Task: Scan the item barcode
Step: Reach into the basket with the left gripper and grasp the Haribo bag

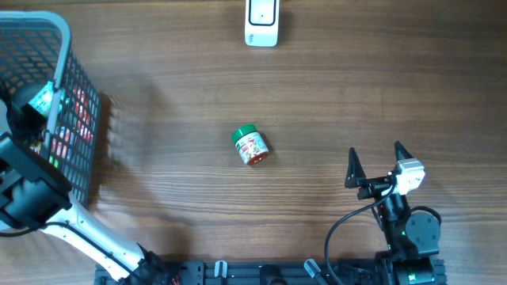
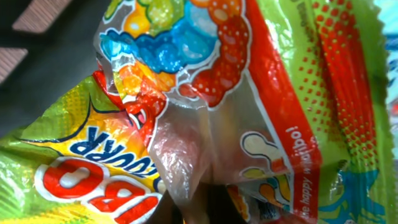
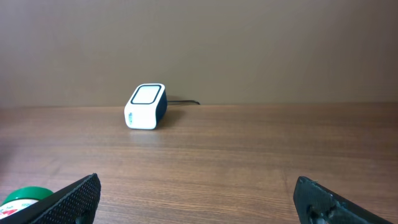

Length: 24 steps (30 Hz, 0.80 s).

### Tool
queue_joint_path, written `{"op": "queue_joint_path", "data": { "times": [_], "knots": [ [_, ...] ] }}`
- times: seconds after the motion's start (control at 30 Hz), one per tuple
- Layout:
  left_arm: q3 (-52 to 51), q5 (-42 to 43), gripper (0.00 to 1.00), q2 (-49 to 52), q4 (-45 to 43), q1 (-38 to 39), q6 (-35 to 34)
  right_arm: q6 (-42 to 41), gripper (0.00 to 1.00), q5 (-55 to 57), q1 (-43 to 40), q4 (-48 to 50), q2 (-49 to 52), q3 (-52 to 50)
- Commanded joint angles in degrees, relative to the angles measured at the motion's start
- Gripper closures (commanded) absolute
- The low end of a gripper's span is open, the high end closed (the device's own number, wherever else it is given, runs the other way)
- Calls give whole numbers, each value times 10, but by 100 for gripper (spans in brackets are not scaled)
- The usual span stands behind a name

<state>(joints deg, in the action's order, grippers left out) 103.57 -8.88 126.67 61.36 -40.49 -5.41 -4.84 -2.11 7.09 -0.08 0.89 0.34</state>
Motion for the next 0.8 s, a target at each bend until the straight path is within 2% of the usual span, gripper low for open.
{"op": "queue_joint_path", "data": {
  "times": [0.0,0.13,0.27,0.4,0.43,0.47,0.5,0.57,0.67,0.77],
  "knots": [
    [13,17,96,7,47,1,-11,3,0,-5,2,1,-3,0],
    [90,17,96,-61,111,1,-38,3,0,-5,2,1,-3,0],
    [151,17,96,-160,165,0,-128,3,0,-5,2,1,-3,0],
    [154,19,96,-284,162,0,-183,3,1,-5,2,1,-3,0],
    [154,34,96,-314,169,3,-190,3,0,-5,2,1,-3,0],
    [154,97,96,-363,190,23,-188,3,0,-5,2,1,-3,0],
    [154,174,96,-401,221,65,-160,3,0,-5,2,1,-3,0],
    [152,193,96,-427,254,140,-145,3,0,-5,2,1,-3,0],
    [119,143,96,-442,272,296,-160,3,0,-5,2,1,-3,0],
    [36,8,96,-441,252,450,-262,3,0,-5,2,1,-3,0]
  ]
}}
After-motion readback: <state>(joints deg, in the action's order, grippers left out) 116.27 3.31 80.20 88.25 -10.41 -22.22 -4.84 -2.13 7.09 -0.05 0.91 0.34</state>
